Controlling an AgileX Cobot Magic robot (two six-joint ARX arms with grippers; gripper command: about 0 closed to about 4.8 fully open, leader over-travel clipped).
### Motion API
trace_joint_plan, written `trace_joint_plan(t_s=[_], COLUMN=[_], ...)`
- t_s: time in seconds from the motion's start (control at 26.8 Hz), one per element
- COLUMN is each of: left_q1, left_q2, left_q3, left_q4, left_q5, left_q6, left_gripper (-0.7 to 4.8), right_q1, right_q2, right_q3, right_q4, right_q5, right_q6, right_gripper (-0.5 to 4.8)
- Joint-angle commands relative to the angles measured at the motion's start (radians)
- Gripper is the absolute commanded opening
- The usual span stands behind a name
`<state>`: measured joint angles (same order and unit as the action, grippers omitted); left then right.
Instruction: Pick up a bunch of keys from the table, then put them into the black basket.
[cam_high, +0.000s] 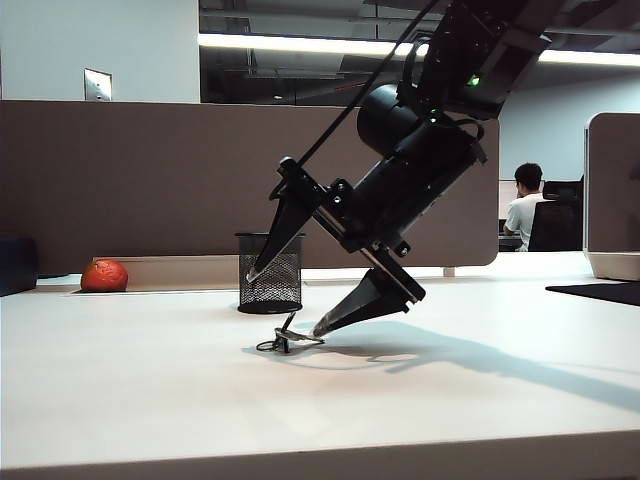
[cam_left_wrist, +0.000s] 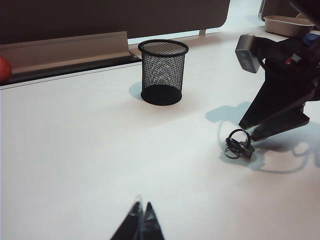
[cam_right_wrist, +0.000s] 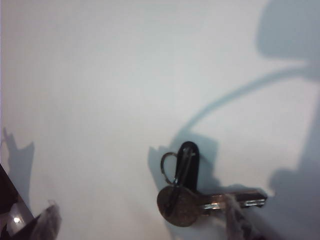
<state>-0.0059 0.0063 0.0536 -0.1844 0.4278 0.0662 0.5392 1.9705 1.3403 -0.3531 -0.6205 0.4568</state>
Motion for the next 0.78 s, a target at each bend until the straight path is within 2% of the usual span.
trace_joint_plan(t_s=[0.04,0.22,0.45,0.78], left_q1=[0.0,0.0,0.0,0.0], left_q2=[0.0,0.0,0.0,0.0], left_q3=[0.006,0.006,0.006,0.006], left_q4=[0.006,0.006,0.006,0.006], left_q5=[0.007,0.006,0.006,0.006], left_q6=[-0.003,-0.003,-0.003,-0.003], left_gripper=[-0.06,-0.06,-0.06,-0.06], right_q1=[0.005,0.005,0.005,0.006], right_q2=[0.0,0.0,0.0,0.005], right_q3=[0.003,0.003,0.003,0.003], right_q4=[0.027,0.048,0.044,0.044], right_q5=[0.0,0.001,0.043,0.042], right_q6=[0.012,0.012,0.015,0.015], right_gripper=[3.82,2.68,2.63,2.57])
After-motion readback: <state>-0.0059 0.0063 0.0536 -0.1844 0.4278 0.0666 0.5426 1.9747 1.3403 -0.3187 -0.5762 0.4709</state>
